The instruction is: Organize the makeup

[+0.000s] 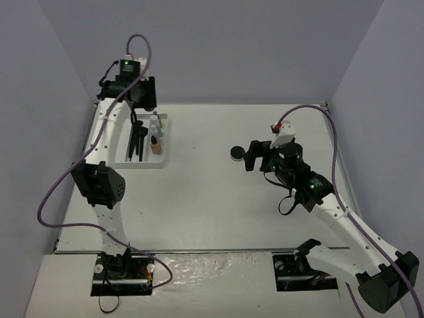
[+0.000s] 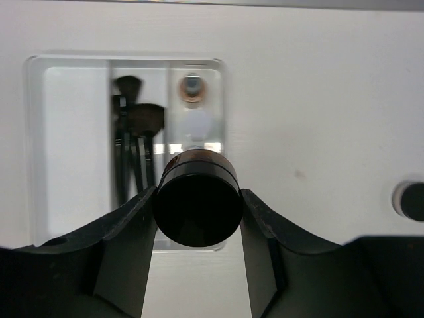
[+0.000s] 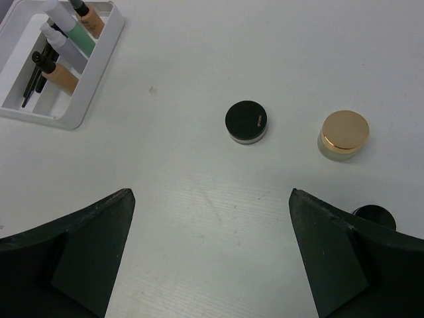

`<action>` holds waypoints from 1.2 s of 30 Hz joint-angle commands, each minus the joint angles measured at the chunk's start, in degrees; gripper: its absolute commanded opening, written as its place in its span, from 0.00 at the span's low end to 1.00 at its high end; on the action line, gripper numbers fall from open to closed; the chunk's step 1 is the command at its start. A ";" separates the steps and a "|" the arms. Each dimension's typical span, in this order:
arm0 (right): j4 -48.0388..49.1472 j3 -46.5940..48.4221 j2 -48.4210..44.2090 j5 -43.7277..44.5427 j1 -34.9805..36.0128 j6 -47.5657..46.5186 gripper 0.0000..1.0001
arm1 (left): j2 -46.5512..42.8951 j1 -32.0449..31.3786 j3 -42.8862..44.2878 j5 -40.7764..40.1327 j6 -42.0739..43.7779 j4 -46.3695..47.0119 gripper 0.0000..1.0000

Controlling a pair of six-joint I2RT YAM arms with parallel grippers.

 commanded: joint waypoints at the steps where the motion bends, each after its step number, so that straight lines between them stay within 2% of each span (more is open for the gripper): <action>1: 3.07 3.12 1.45 -1.26 -0.47 -2.27 1.00 | -0.15 10.43 -0.44 -0.47 2.14 2.02 0.04; 4: 3.07 3.30 2.07 -1.53 -0.47 -2.88 1.00 | 3.78 15.87 2.33 0.76 2.41 3.70 0.04; 10: 3.07 2.71 3.07 -1.75 -0.55 -3.04 1.00 | 13.32 19.97 7.84 1.13 4.07 7.27 0.04; 13: 2.98 2.68 3.82 -1.88 -0.55 -2.67 1.00 | 17.84 21.16 10.12 1.99 4.25 8.99 0.04; 23: 2.70 3.24 7.02 -2.43 -0.73 -1.11 1.00 | 25.07 21.35 9.82 2.78 4.90 15.53 0.05; 27: 2.60 3.56 7.41 -2.50 -0.73 -1.13 1.00 | 26.55 21.35 10.03 1.99 5.34 16.01 0.16; 32: 2.54 3.64 7.51 -2.94 -0.73 -1.03 1.00 | 27.12 21.35 10.16 1.54 5.48 15.67 0.47; 36: 2.48 3.47 6.83 -3.09 -0.73 -1.04 1.00 | 26.07 21.28 10.53 1.48 5.34 15.02 0.61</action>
